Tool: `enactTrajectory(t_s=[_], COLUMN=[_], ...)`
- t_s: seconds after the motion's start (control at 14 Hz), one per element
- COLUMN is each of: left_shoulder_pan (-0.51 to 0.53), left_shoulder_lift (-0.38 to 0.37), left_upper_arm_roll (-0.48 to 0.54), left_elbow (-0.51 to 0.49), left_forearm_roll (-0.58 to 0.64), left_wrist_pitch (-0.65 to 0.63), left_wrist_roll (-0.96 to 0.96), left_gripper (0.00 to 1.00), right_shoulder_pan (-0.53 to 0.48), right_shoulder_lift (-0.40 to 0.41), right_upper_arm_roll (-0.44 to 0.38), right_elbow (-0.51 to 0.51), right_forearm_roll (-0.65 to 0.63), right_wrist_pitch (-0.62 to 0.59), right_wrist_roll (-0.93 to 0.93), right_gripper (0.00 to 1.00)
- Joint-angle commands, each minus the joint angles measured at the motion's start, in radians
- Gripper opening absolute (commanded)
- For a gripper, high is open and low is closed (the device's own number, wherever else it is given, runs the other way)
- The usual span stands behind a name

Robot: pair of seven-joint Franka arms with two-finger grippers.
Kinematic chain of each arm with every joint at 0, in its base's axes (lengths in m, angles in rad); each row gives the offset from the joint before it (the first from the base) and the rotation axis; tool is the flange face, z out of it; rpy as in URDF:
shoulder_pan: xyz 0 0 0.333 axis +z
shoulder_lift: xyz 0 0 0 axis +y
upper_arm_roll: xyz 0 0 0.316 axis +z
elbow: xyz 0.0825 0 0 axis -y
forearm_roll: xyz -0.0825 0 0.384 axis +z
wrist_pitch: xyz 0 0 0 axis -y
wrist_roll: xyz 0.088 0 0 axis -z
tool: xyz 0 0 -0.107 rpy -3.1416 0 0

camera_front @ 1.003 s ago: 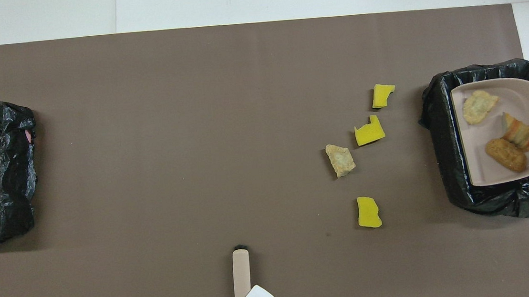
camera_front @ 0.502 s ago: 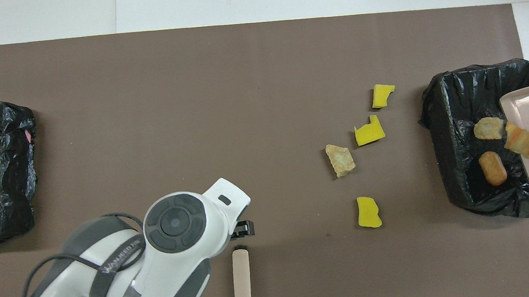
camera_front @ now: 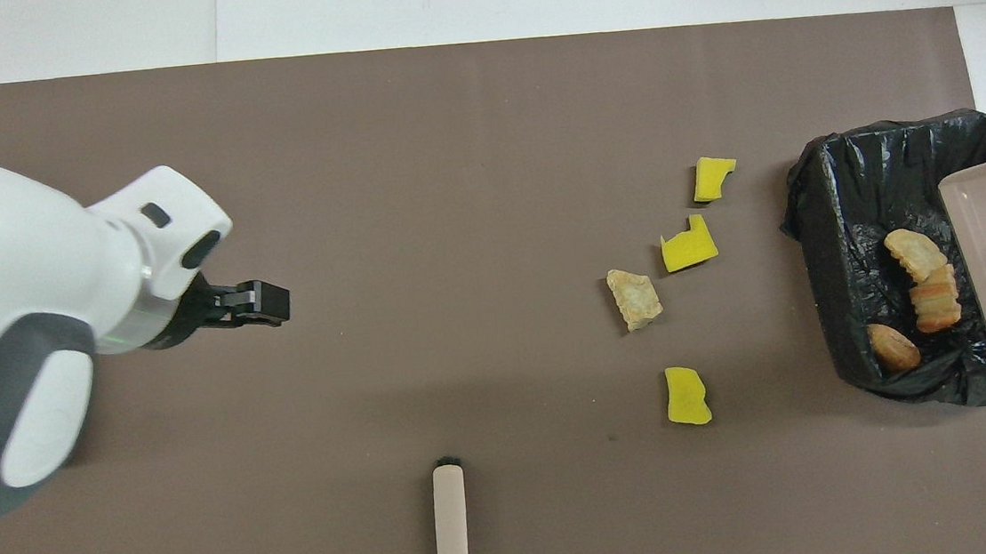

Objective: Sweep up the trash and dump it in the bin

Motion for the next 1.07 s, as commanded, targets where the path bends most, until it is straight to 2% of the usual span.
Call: enactTrajectory(t_s=[0.0,0.21,0.43,0.72,0.86,1.0], left_shoulder_pan=[0.104,0.185,0.210,0.210,0.210,0.213], left_shoulder_lift=[0.008,0.005,-0.011,-0.004,-0.001,0.016], left_upper_arm_roll=[-0.011,-0.001,0.001,-0.001,-0.001,0.004], left_elbow=[0.112,0.209,0.221,0.246,0.247,0.299], left_forearm_roll=[0.017,0.019,0.019,0.051,0.051,0.051], left_wrist_pitch=[-0.127,-0.259,-0.337,-0.354,-0.363,-0.362], left_wrist_roll=[0.136,0.242,0.267,0.276,0.301,0.329], left_gripper=[1.00,1.00,1.00,1.00,1.00,1.00], right_shoulder_pan=[0.008,0.005,0.004,-0.007,-0.007,0.001], right_shoulder_lift=[-0.024,-0.041,-0.050,-0.048,-0.048,-0.050], right_upper_arm_roll=[0.005,0.000,0.000,-0.006,-0.010,-0.009], right_elbow=[-0.008,0.027,0.070,0.083,0.081,0.072], right_forearm_roll=[-0.043,-0.007,0.118,0.293,0.441,0.546], right_wrist_pitch=[0.003,0.001,-0.014,-0.037,-0.035,-0.035], right_wrist_roll=[0.017,0.005,-0.063,-0.074,-0.069,-0.049], right_gripper=[0.00,0.00,0.00,0.00,0.00,0.00])
